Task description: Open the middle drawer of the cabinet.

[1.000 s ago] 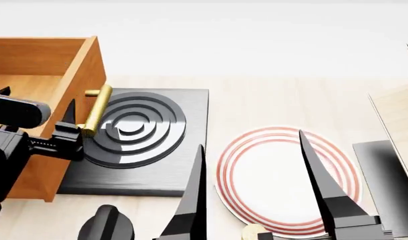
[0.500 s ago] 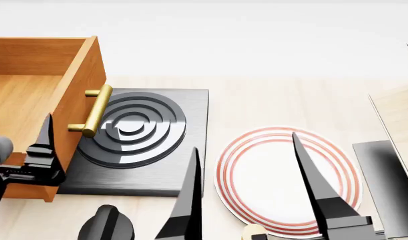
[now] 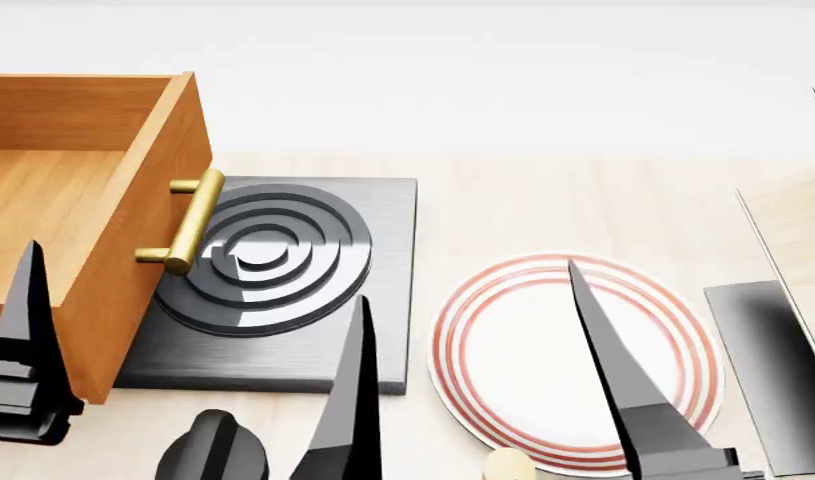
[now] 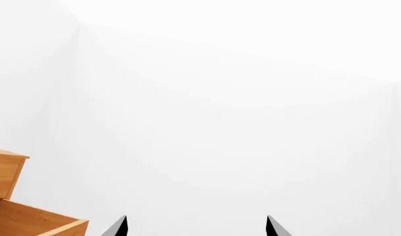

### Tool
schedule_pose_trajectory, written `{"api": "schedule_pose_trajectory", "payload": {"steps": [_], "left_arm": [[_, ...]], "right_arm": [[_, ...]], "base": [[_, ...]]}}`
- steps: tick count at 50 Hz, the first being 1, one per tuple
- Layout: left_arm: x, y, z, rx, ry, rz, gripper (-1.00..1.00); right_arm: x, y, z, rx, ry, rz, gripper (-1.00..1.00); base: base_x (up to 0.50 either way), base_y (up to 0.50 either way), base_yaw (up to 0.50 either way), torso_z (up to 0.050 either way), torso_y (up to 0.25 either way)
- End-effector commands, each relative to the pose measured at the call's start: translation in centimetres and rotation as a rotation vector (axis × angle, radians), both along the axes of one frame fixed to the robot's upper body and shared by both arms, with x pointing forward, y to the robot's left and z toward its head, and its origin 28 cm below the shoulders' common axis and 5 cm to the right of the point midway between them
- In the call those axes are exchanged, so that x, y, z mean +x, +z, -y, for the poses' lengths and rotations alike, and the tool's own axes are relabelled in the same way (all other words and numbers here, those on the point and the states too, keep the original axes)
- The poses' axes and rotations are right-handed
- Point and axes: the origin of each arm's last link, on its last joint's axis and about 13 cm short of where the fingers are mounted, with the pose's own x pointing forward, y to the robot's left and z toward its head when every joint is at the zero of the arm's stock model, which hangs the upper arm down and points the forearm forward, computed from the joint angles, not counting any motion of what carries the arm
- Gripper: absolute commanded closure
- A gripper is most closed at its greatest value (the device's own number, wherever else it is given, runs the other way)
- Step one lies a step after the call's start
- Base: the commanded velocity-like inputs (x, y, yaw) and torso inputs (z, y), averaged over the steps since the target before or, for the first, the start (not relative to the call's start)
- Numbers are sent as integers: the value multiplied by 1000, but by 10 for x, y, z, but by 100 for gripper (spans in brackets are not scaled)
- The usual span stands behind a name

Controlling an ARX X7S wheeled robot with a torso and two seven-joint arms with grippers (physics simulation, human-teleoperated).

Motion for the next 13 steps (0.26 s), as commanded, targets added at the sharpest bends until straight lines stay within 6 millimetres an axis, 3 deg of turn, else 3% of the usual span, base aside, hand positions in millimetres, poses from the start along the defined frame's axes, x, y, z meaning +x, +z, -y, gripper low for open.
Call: {"api": "schedule_pose_trajectory", "payload": {"steps": [1,13], "left_arm": [[-30,8,4,4,-34,77,-100],[-64,17,8,27,-53,195,-100]], "right_arm": [[-3,1,-2,-10,3,33,-100],[-8,2,-7,-26,19,80,-100]], "base": [[0,0,0,0,0],[0,0,0,0,0]]}}
